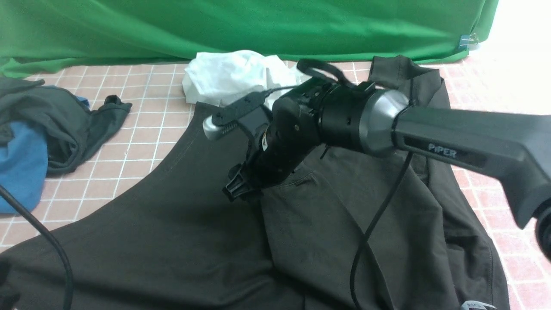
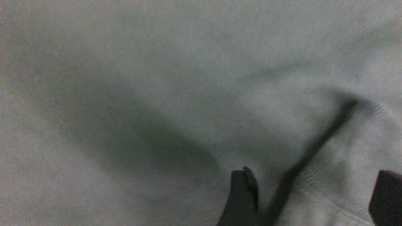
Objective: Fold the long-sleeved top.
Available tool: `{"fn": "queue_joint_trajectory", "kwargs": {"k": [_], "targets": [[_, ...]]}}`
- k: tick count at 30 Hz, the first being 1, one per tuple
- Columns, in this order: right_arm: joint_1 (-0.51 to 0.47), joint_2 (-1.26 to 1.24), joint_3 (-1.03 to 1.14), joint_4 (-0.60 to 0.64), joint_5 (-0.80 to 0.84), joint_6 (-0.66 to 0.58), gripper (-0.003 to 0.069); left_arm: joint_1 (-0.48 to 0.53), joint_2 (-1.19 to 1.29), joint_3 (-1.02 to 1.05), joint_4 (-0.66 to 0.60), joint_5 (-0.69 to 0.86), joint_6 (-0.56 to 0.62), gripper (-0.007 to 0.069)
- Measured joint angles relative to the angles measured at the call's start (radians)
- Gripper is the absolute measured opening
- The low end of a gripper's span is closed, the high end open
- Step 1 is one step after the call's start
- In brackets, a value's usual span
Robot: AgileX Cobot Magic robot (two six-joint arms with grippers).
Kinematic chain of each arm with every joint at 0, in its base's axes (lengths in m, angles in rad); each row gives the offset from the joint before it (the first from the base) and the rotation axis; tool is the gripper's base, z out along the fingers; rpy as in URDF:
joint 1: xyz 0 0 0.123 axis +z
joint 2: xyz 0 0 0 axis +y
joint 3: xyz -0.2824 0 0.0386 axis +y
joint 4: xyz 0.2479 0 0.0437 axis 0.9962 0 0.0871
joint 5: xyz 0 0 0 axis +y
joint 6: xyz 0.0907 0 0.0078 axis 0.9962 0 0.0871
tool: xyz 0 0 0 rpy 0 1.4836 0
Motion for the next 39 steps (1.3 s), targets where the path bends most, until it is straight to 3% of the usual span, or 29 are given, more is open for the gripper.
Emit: {"fn": "queue_joint_trajectory", "kwargs": {"k": [11,18,39], "targets": [[0.0,0.039,-0.002,-0.008,0.008,-0.023,0.0281,0.0,0.0,0.0,0.0,0.0,0.0,0.0035],[0.0,0.037,-0.002,-0.029,0.009,-0.07,0.0055,0.0,0.0,0.0,0.0,0.0,0.0,0.0035],[0.0,-0.267,-0.002,-0.038,-0.005,-0.15,0.0043,0.0,0.0,0.0,-0.001,-0.001,-0.001,0.0035]]}}
